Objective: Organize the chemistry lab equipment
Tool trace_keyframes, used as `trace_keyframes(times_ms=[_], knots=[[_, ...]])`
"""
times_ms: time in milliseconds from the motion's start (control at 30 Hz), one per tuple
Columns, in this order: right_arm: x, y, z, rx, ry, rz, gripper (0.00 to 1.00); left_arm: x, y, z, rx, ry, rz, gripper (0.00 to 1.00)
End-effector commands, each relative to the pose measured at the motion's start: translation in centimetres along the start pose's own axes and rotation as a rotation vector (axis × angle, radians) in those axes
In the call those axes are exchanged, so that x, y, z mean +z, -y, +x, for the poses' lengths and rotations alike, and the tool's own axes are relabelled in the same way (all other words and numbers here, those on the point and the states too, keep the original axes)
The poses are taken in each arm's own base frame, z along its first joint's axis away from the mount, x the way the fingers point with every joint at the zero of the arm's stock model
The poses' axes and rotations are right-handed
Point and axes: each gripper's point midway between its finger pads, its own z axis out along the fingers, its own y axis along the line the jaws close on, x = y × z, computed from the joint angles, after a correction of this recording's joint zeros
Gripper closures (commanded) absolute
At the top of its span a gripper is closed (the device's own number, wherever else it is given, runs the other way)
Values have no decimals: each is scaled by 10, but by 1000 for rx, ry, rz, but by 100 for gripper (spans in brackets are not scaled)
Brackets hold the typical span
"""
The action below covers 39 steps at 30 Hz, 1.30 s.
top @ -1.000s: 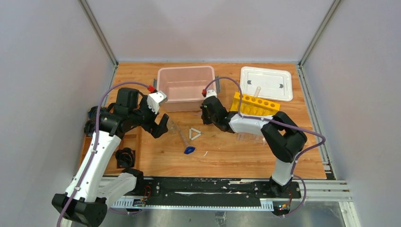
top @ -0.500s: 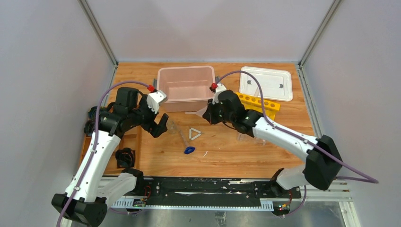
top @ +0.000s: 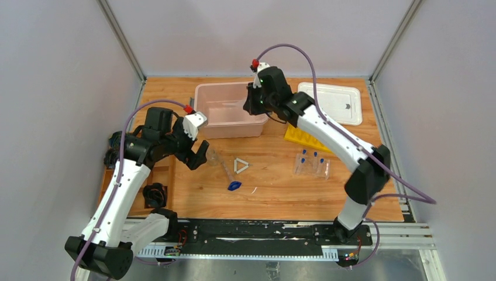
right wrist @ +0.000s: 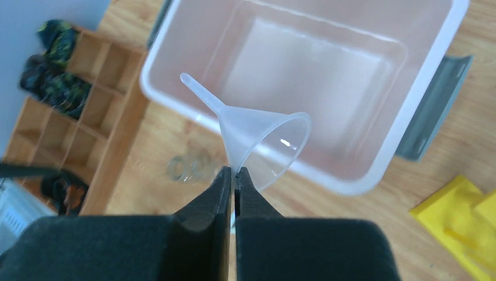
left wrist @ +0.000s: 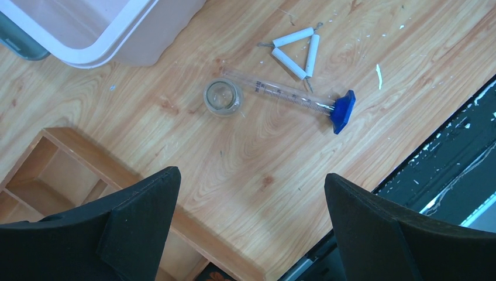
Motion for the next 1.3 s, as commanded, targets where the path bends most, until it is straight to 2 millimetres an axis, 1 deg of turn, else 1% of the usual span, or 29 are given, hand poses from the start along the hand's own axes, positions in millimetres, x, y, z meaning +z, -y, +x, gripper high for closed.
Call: trace_keyframes(times_ms=[0, 67, 100, 200, 300, 367, 433, 467, 533, 633, 733, 767, 800, 867, 900, 933, 1033, 1133, 1167, 1267], knots=[[44, 47, 24, 20, -177, 123, 100, -4, -2, -3, 37, 16, -19, 0], [64, 64, 25, 37, -207, 157, 100, -4, 1, -3, 38, 23, -6, 0], [76, 74, 29, 48, -228, 179, 100, -4, 3, -3, 38, 25, 2, 0], [94, 87, 23, 53, -226, 204, 100, -4, 5, -5, 34, 33, 16, 0], [105, 93, 16, 30, -206, 228, 100, -5, 6, -6, 34, 37, 17, 0], [109, 94, 12, 22, -195, 231, 100, -5, 6, -5, 35, 39, 17, 0], [111, 102, 7, 10, -176, 270, 99, -6, 7, -5, 36, 43, 17, 0], [112, 104, 6, 7, -170, 282, 94, -7, 7, -6, 38, 45, 17, 0], [112, 104, 2, 5, -159, 290, 82, -7, 7, -7, 36, 48, 16, 0], [106, 100, -6, 5, -138, 290, 69, -9, 8, -9, 38, 56, 15, 0], [92, 90, -20, 1, -106, 278, 54, -12, 10, -11, 45, 71, 20, 0], [84, 84, -27, -9, -90, 274, 48, -12, 10, -11, 45, 73, 20, 0], [78, 80, -30, -24, -79, 275, 45, -12, 10, -12, 42, 73, 21, 0], [66, 70, -35, -53, -58, 278, 43, -12, 9, -12, 35, 69, 14, 0], [47, 49, -35, -85, -32, 255, 43, -13, 3, -13, 25, 60, -14, 0], [41, 38, -32, -96, -19, 230, 43, -13, 0, -13, 23, 56, -30, 0], [26, -3, -12, -131, 7, 120, 44, -14, -13, -11, 3, 37, -76, 0], [18, -39, 21, -125, -24, 6, 44, -16, -36, -10, -56, 33, -131, 0], [17, -48, 32, -122, -44, -26, 44, -17, -43, -10, -81, 36, -142, 0], [18, -67, 63, -137, -95, -75, 44, -15, -58, -5, -134, 25, -157, 0]])
